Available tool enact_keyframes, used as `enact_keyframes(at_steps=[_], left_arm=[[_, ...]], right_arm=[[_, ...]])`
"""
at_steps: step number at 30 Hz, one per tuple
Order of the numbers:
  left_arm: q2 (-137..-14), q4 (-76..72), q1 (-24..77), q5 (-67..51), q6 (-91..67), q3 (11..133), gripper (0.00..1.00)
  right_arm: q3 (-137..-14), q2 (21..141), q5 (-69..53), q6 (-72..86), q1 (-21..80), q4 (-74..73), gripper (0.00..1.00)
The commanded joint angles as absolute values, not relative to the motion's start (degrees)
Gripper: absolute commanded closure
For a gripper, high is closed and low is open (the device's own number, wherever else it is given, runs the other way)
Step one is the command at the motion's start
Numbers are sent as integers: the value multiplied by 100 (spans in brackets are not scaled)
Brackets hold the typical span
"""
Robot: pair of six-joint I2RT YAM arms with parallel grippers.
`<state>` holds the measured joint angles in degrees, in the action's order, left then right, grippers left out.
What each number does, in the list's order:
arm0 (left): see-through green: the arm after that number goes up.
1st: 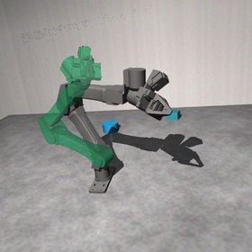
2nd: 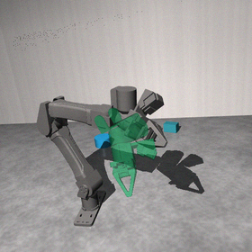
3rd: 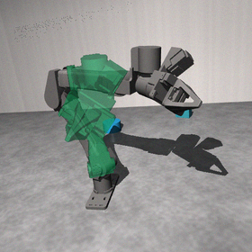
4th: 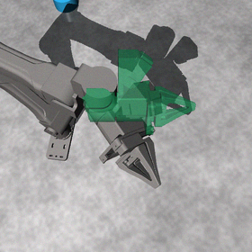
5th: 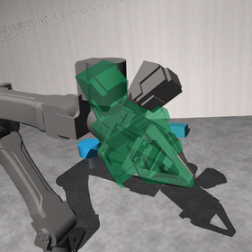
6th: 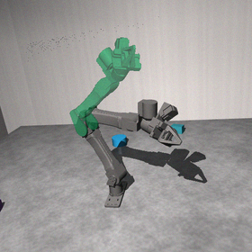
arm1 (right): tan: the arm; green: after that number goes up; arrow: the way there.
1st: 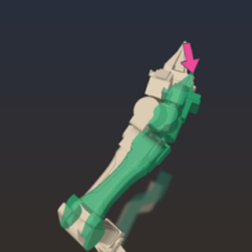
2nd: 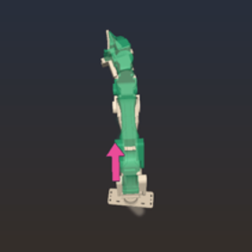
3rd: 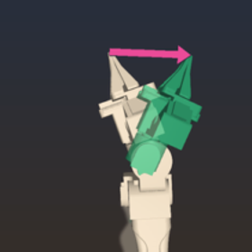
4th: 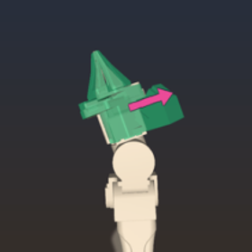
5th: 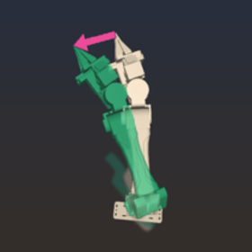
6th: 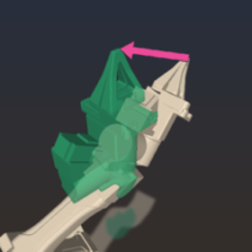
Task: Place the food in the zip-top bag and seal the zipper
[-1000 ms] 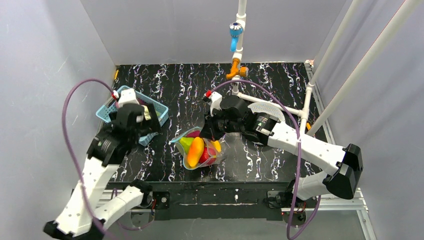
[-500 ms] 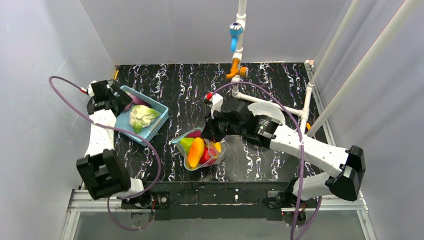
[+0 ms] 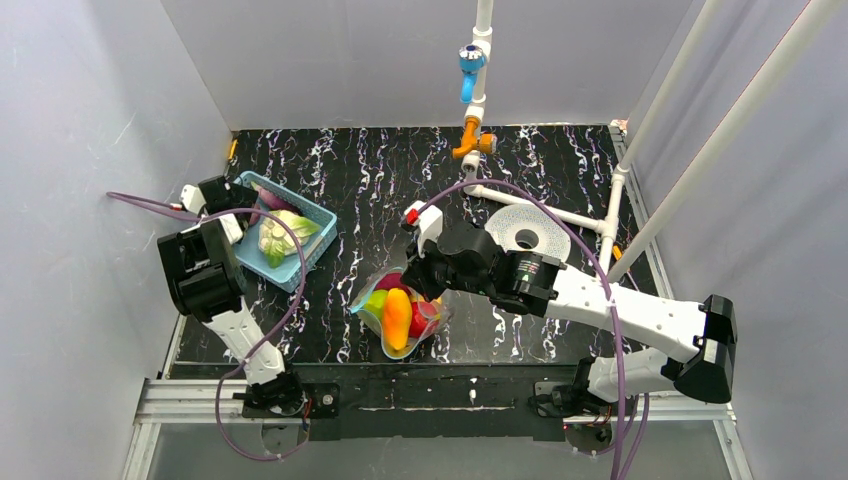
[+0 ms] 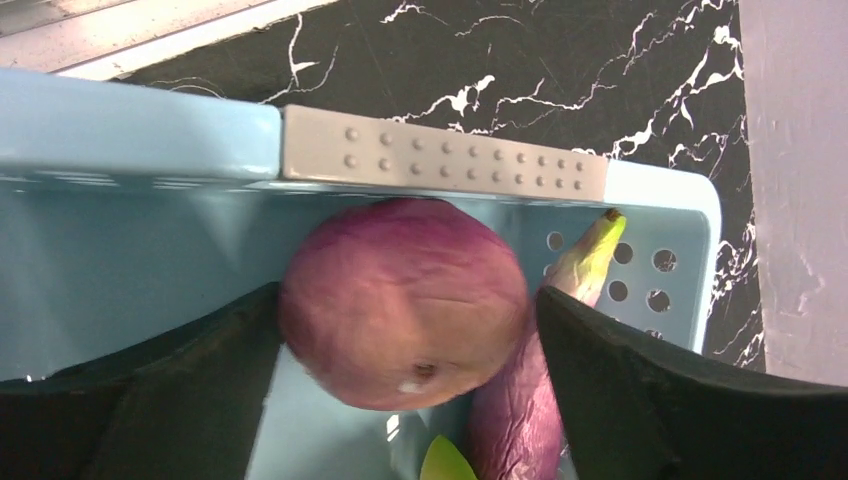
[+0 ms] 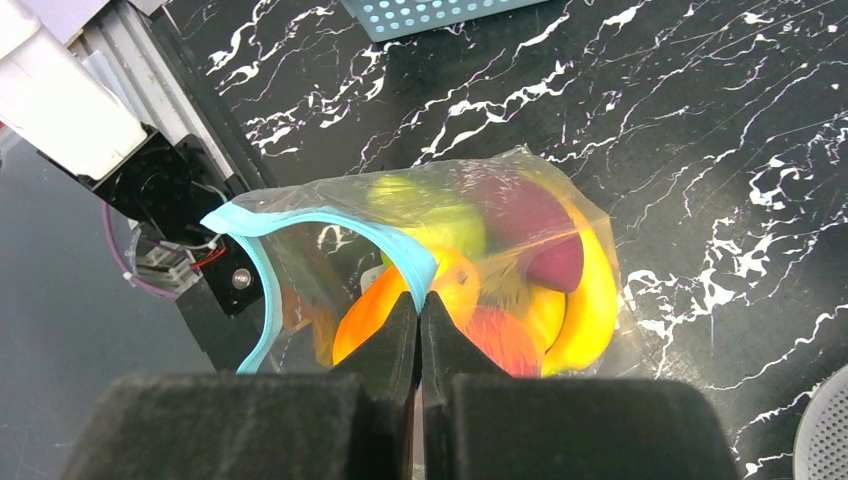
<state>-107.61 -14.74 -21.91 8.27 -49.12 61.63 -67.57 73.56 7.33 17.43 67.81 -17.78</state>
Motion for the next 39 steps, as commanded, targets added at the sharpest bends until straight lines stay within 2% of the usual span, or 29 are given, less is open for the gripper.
enact_keyframes(at_steps=[1, 5, 10, 13, 17, 21, 25, 31, 37, 39], left_arm=[[-10785, -1478, -2197, 1238, -5044, 6284, 20], [-10380, -1708, -2197, 1239, -4733, 6010, 55], [-9555, -977, -2204, 992, -4444, 6079, 72], [-8959, -712, -2202, 154, -4370, 6009, 72], [-8197, -431, -2181, -2222, -4627, 5740, 78], [-7003, -576, -1892, -3435, -4974, 4726, 77], [-5202, 18, -1433, -3793, -4856, 4217, 76], [-3330, 607, -104, -3582, -5218, 3841, 75], [-2574, 1061, 699, -3979, -5242, 3856, 73], [-2617, 1420, 897, -4099, -5086, 3969, 69]], right_arm=[[-6763, 7196, 1038, 1574, 6859, -1362, 99], [-6783, 7223, 1081, 1565, 6857, -1356, 99], [-6785, 7274, 1102, 1580, 6860, -1347, 99], [-6798, 7331, 1163, 1589, 6862, -1350, 99], [-6914, 7427, 1188, 1656, 6778, -1453, 99], [-7037, 7488, 872, 1912, 6476, -1608, 99], [-7124, 7613, 494, 2114, 6172, -1670, 99], [-7195, 7898, -392, 2534, 5737, -1645, 99], [-7217, 8145, -957, 2806, 5372, -1613, 99], [-7245, 8218, -1146, 2889, 5265, -1594, 99]])
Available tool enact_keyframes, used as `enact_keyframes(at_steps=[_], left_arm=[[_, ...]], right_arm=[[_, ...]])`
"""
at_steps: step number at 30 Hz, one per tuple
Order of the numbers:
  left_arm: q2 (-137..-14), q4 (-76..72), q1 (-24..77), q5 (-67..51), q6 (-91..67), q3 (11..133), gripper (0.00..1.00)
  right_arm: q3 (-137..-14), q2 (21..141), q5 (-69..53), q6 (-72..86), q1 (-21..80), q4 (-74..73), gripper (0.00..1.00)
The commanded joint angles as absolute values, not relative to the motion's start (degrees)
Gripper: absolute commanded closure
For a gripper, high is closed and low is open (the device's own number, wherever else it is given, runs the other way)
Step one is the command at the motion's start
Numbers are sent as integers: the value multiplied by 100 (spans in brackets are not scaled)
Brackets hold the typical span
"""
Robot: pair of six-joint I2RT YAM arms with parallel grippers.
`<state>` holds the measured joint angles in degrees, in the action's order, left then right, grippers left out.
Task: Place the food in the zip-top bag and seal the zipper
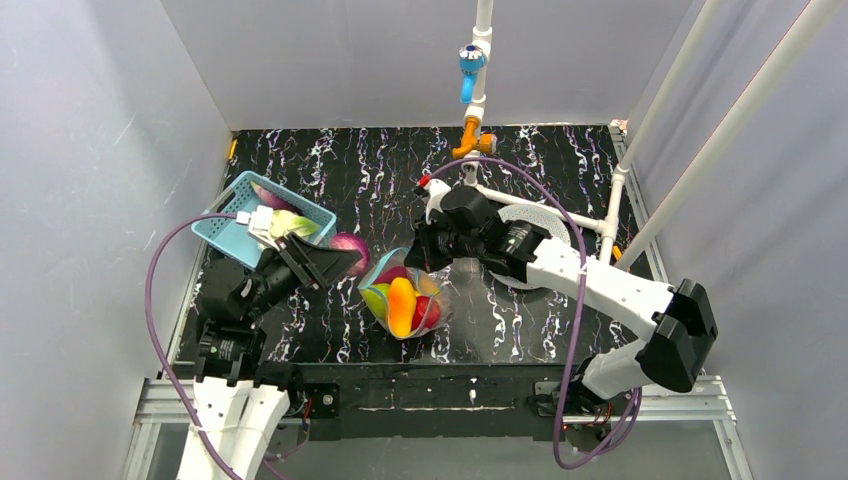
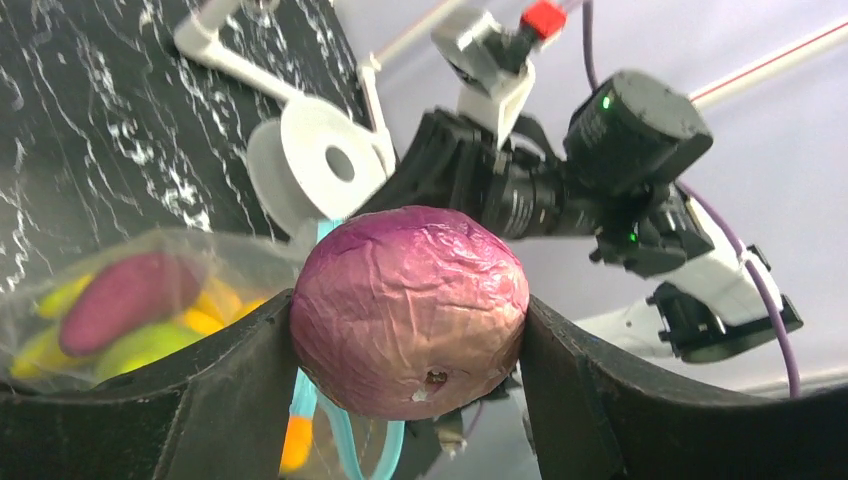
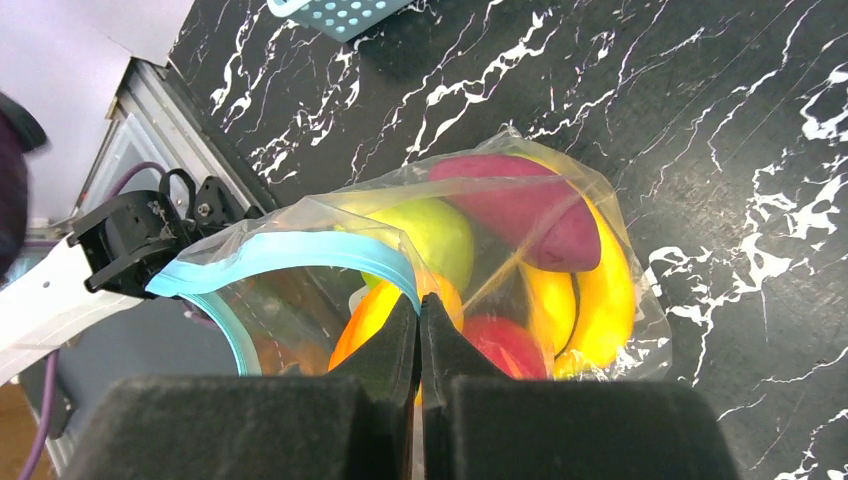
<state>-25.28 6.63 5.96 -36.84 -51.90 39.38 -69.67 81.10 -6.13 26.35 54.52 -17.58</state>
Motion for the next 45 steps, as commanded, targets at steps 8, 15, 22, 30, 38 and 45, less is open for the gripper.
enact_keyframes(at_steps=[8, 15, 22, 30, 38, 45], left_arm=[[-3054, 2038, 2208, -3207, -4534, 4322, 67], [-4122, 2162, 3703, -2166, -4097, 5045, 61], [-4900, 2566, 4221, -1633, -3798, 5418, 52], [-4785, 2845, 4263, -841, -3895, 5310, 42], [-4699, 3217, 4268, -387, -4057, 5495, 22], [-4968, 3346, 4270, -407, -4025, 5922, 3]], right_arm=[[-7290, 8375, -1611, 3022, 5055, -1503, 99], [-7338, 8333, -1505, 2923, 5001, -1633, 99], [-7557, 8273, -1412, 2781, 4984, -1914, 99], [-7805, 8262, -1583, 2765, 4965, -2118, 99], [-7822, 8237, -1745, 2769, 4965, -2093, 99], [-7682, 8160, -1862, 2779, 4966, -1969, 99]])
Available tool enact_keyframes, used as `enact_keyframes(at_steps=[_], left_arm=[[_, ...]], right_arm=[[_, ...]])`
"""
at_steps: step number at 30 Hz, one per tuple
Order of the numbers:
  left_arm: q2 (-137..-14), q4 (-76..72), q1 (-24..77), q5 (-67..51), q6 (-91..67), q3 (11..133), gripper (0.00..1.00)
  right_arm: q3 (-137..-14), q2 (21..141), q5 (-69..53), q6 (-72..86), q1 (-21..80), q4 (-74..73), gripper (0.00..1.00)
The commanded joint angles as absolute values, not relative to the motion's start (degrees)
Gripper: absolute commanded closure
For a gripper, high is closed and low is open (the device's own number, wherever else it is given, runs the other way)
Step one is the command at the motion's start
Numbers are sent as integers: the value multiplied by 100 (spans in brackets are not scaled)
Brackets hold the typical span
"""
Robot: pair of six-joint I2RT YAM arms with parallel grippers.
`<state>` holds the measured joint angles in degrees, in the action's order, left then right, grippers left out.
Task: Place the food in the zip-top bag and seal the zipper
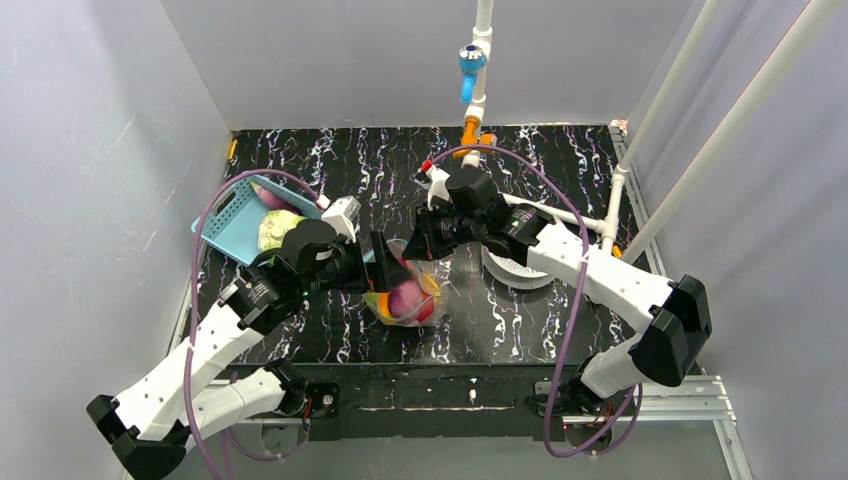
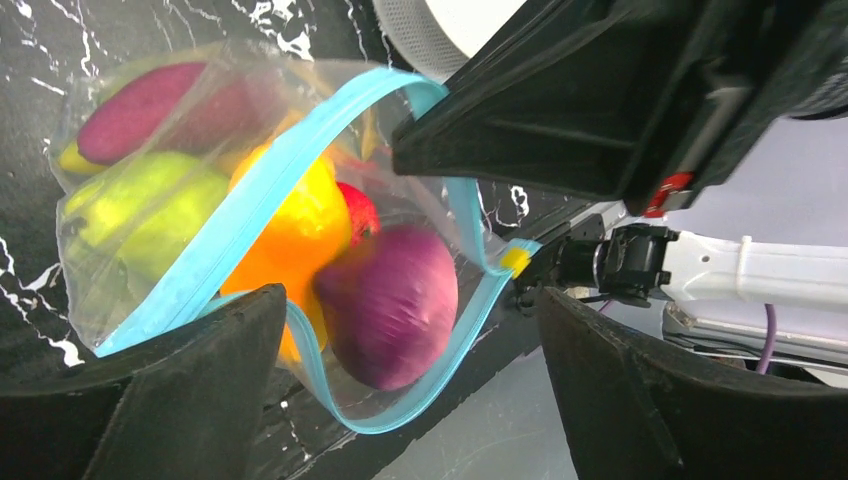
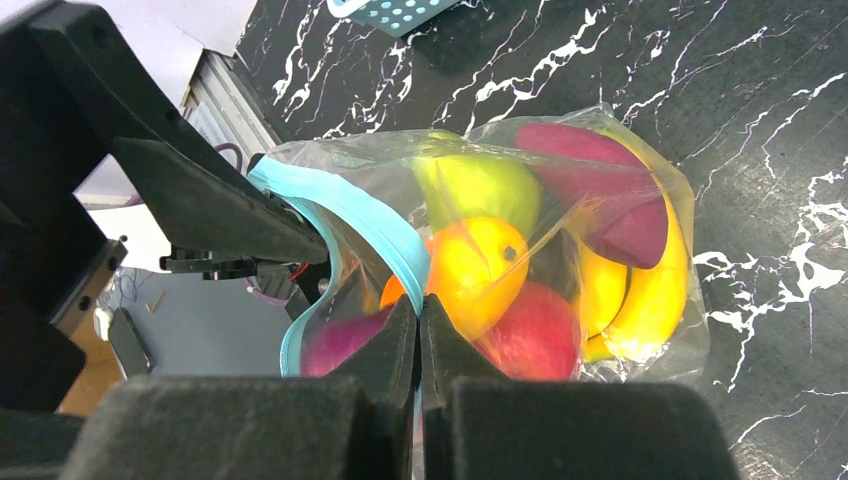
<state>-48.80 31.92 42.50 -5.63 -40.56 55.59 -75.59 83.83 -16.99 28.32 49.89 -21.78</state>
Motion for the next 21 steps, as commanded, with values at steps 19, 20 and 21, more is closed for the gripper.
enact_keyframes(at_steps=[19, 20, 21], left_arm=[[-4775, 4962, 4263, -300, -4860, 6074, 26], [-4839, 4862, 4263, -375, -4879, 6005, 26], [-4931, 4789, 4263, -438, -4859, 5956, 28]], right_arm=[[-7577, 8028, -1780, 2715, 4992, -1901, 99], [-7578, 8028, -1800, 2719, 4992, -1891, 99], [-7580, 8023, -1805, 2716, 4992, -1890, 99]])
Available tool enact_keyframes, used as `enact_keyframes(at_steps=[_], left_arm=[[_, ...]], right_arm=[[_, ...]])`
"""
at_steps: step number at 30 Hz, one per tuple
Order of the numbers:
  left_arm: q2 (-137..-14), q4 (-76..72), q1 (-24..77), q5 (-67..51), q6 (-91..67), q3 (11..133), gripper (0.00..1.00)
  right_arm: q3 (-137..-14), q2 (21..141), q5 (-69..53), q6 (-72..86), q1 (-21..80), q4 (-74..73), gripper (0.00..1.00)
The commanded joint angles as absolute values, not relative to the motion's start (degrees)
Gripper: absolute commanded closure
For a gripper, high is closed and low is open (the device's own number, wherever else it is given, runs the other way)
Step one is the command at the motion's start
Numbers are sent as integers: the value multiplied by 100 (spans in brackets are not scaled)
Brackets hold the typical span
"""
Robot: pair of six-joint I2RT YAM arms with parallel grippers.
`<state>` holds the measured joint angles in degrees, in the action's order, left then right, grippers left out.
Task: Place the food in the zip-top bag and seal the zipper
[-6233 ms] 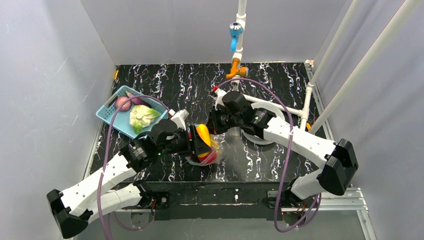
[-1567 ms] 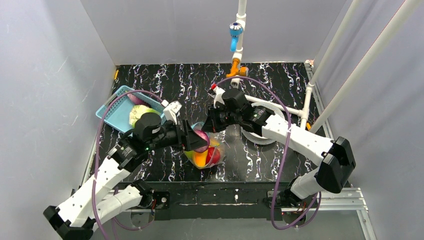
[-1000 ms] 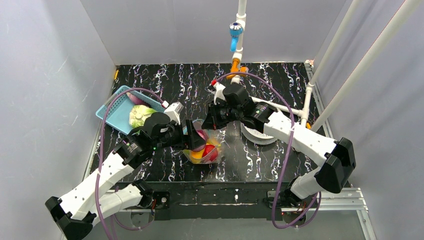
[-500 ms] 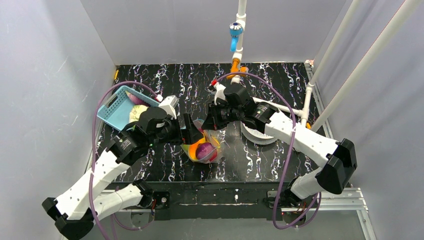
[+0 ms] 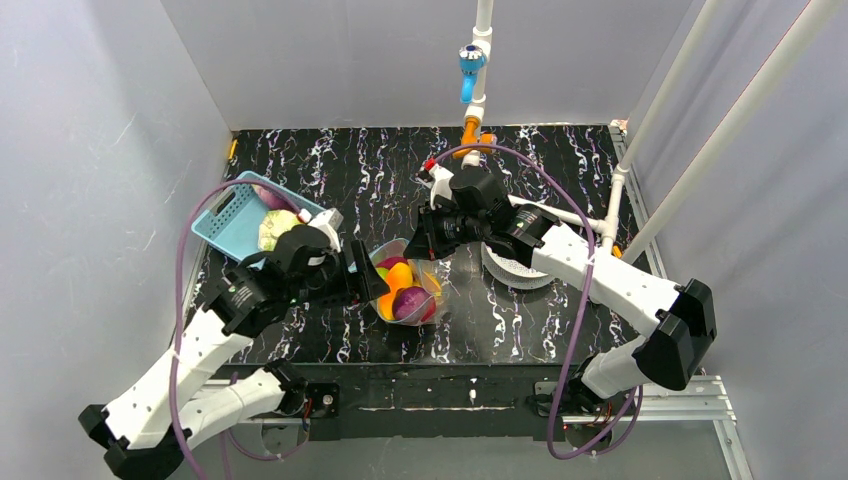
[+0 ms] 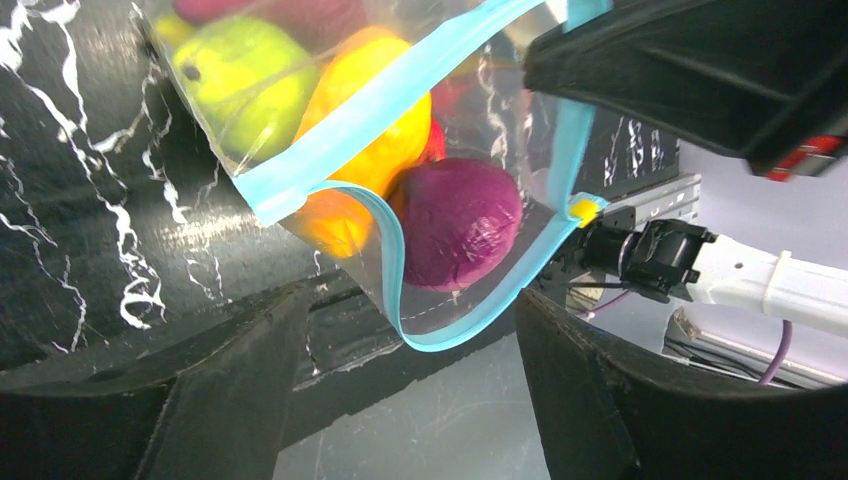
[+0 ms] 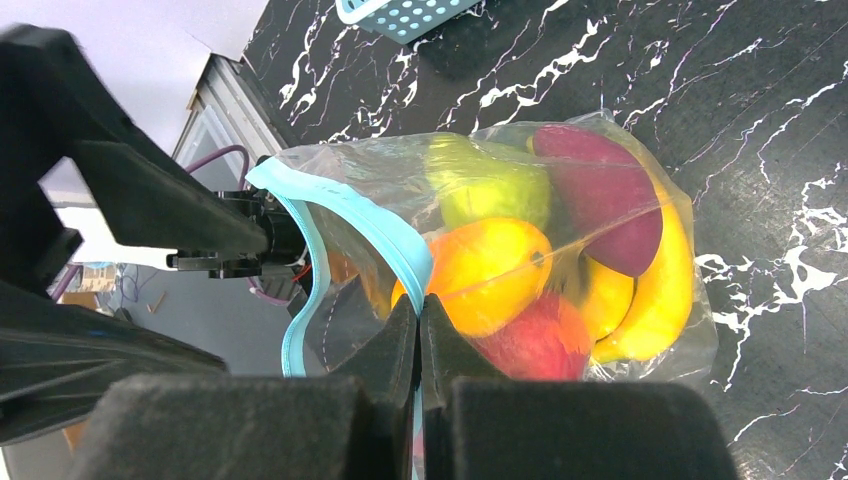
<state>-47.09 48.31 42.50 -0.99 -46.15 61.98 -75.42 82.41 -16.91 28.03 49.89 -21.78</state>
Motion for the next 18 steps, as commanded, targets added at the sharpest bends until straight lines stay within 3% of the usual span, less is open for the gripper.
enact_keyframes(at_steps=[1, 4, 8, 12, 18], left_arm=[[-5004, 4766, 4264, -469, -4817, 5930, 29], [-5161, 4785, 4268, -621, -4620, 5860, 36], [-5224, 4684, 4263, -747, -4410, 5726, 57], [-5227, 4597, 4270, -791, -4211, 5784, 100], [-4692, 4138, 4265, -991, -4605, 6262, 100]], right_arm=[[-7580, 8012, -1796, 2717, 4992, -1890, 99], [-7565, 7958, -1707, 2698, 4992, -1890, 99], [-7575, 7935, -1636, 2682, 4992, -1925, 99], [-7643, 7963, -1640, 2676, 4997, -1989, 99], [-8174, 7936, -1080, 2374, 5182, -2794, 99]])
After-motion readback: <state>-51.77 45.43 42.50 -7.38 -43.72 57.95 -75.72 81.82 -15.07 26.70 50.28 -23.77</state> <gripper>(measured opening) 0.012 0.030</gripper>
